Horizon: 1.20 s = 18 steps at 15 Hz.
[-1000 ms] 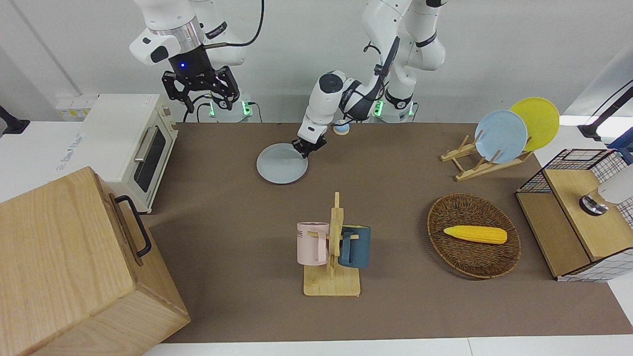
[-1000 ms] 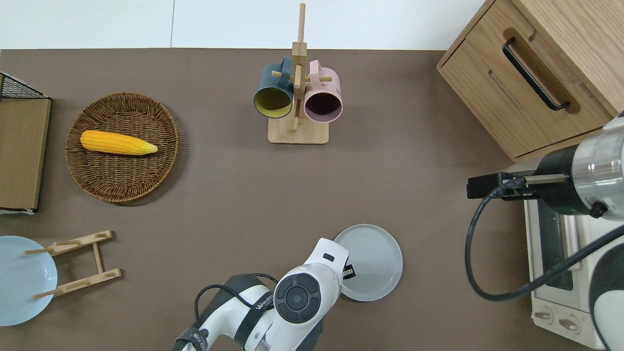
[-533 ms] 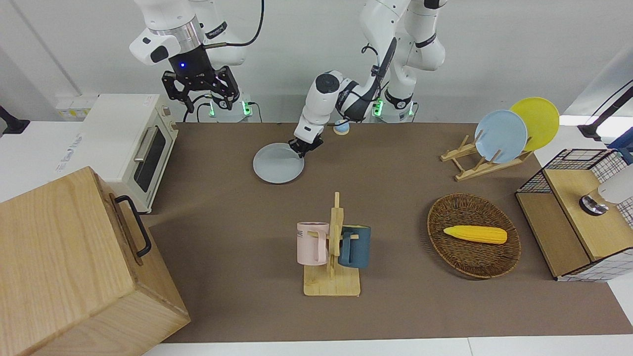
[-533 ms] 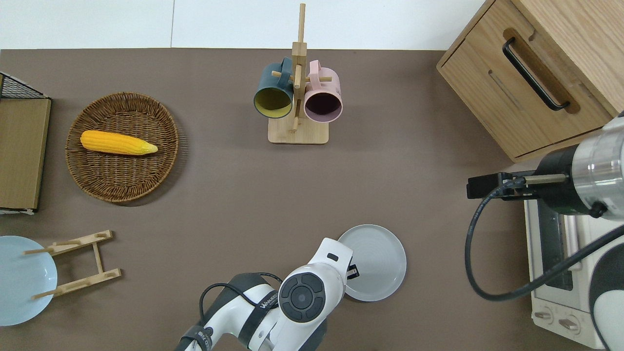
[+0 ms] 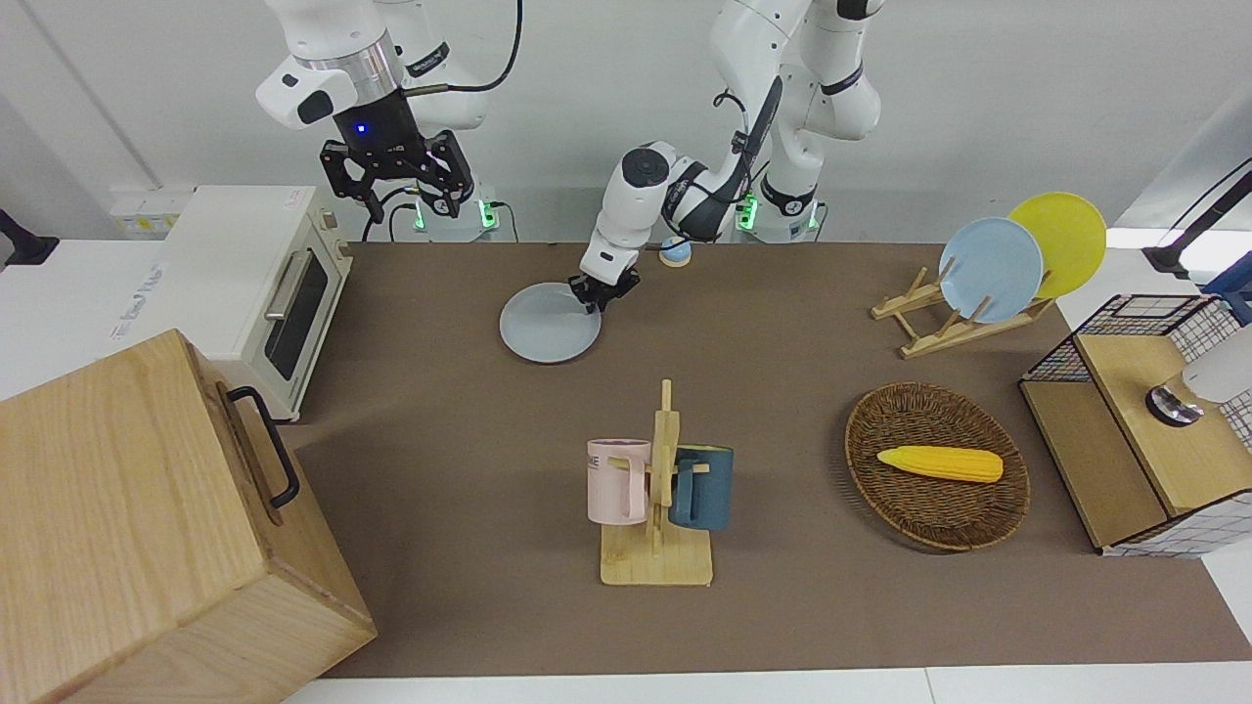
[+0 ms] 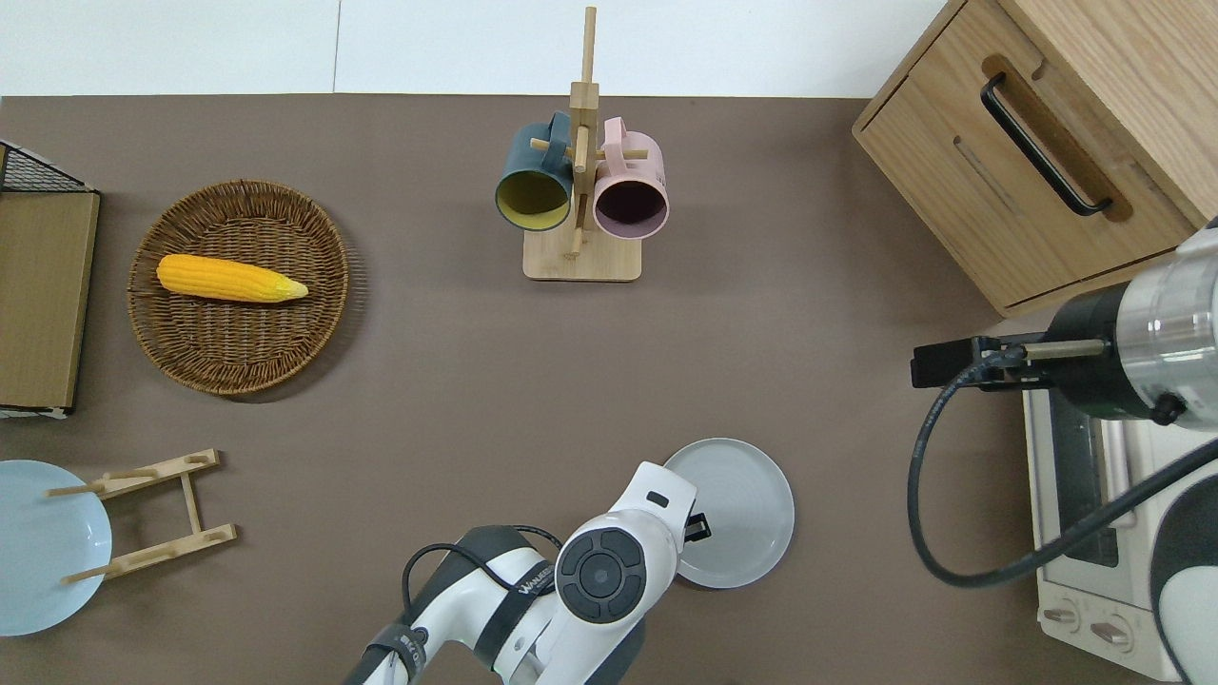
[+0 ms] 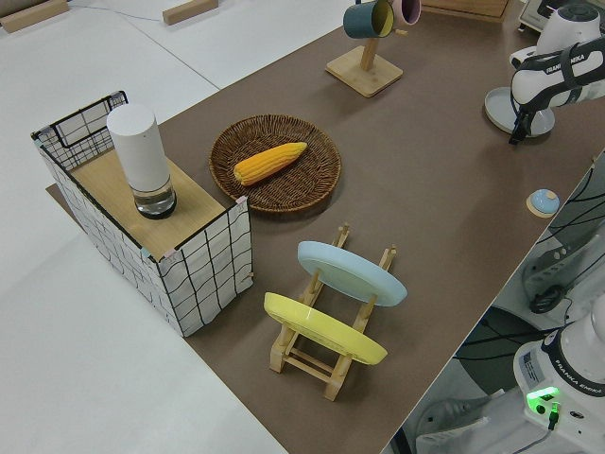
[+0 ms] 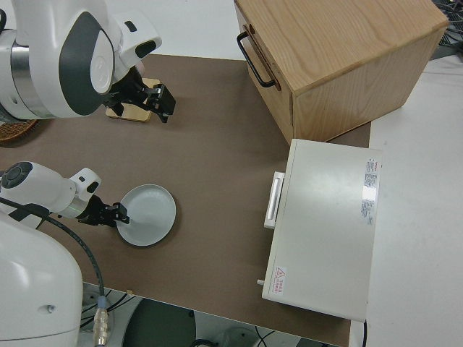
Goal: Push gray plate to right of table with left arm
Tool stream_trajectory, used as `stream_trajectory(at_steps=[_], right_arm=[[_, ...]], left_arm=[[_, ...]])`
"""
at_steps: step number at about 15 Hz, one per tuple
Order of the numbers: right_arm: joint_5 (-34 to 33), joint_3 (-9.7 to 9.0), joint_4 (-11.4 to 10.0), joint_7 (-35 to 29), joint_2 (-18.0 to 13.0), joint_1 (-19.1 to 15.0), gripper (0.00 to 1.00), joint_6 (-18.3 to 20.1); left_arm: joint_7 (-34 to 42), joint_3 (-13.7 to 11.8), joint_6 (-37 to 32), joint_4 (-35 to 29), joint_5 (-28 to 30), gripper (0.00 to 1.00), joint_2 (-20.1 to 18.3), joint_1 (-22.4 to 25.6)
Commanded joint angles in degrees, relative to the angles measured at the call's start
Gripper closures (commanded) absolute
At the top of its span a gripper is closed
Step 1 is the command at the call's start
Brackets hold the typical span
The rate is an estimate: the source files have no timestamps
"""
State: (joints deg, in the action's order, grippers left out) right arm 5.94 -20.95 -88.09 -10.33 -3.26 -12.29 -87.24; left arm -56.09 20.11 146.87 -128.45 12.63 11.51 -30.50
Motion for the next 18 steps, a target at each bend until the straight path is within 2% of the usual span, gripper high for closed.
stream_trajectory(at_steps=[1, 4, 8, 14, 18], right_arm=[[0.9, -0.23, 0.8, -0.1, 0.4, -0.4, 0.005, 0.3], [0.9, -0.23, 0.8, -0.1, 0.4, -0.4, 0.005, 0.3], [0.9, -0.23, 0.8, -0.1, 0.4, -0.4, 0.005, 0.3], [0.9, -0.23, 0.8, -0.1, 0.4, -0.4, 0.005, 0.3], [0.9, -0.23, 0.8, -0.1, 0.4, -0.4, 0.005, 0.3]], left_arm=[[-1.0, -0.9, -1.0, 1.7, -2.0, 0.01, 0.1, -0.2], [-0.6, -1.0, -5.4, 1.8, -7.7, 0.01, -0.9, 1.9], [1.7, -1.0, -9.2, 1.8, -15.5, 0.01, -2.0, 7.5], [17.6, -1.0, -14.8, 1.8, -15.4, 0.01, -8.8, 22.7], [25.9, -1.0, -15.9, 1.8, -15.4, 0.01, -9.6, 28.6]])
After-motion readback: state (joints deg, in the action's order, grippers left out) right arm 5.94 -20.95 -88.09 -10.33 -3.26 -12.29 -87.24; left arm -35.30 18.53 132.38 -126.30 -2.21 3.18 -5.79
